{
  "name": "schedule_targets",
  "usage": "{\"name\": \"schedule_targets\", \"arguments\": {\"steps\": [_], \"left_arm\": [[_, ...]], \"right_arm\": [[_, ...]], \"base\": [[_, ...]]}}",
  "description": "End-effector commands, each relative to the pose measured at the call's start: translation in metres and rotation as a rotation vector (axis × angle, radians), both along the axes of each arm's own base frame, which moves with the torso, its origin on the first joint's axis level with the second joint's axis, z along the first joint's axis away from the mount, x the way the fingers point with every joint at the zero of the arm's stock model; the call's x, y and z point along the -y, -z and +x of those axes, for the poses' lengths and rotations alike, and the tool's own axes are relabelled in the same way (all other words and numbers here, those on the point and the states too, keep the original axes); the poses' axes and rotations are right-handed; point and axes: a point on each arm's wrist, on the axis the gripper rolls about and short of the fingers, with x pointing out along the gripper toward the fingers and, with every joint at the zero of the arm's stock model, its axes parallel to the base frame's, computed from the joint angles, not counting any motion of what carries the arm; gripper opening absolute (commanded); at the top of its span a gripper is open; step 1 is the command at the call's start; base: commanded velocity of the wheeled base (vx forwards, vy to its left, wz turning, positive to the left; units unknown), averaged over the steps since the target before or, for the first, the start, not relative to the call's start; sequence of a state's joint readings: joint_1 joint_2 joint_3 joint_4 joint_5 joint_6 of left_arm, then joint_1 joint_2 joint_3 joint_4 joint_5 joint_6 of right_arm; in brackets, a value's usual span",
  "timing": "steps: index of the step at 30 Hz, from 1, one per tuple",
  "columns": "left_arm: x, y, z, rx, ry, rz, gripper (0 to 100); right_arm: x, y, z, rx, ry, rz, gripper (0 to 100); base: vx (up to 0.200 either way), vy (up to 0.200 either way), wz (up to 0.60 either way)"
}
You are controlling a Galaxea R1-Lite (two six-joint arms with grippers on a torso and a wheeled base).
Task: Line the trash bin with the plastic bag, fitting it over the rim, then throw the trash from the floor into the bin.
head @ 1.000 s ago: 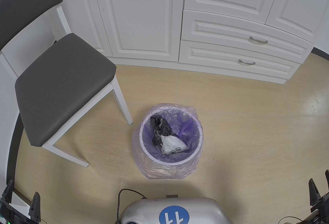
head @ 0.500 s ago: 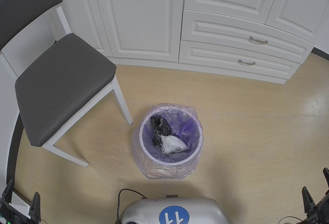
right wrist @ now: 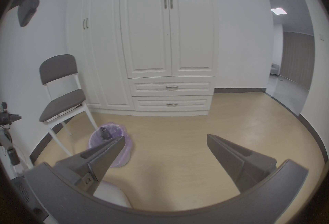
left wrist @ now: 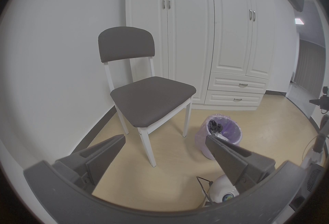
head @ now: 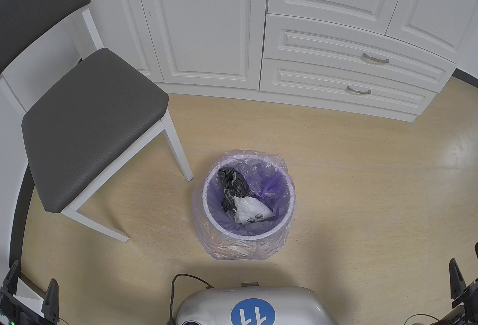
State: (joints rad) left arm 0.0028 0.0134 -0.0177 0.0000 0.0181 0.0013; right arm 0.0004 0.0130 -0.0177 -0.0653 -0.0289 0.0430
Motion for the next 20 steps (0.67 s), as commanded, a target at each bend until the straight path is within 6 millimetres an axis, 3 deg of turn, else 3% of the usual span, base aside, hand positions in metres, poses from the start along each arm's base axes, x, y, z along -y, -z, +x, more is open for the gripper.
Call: {"name": "schedule_targets", "arguments": {"steps": [1, 20], "left_arm": [[0.0, 0.0052, 0.0003, -0.004, -0.002, 0.002, 100], [0.0, 0.0052, 0.0003, -0.004, -0.002, -0.001, 100]], "right_arm": [[-0.0009, 0.0131, -0.0002, -0.107, -0.04, -0.067, 100], [-0.0007, 0.012, 0.0007, -0.073, -0.033, -0.041, 100]], "base": [[0.0, 0.0, 0.0], [0.0, 0.0, 0.0]]}}
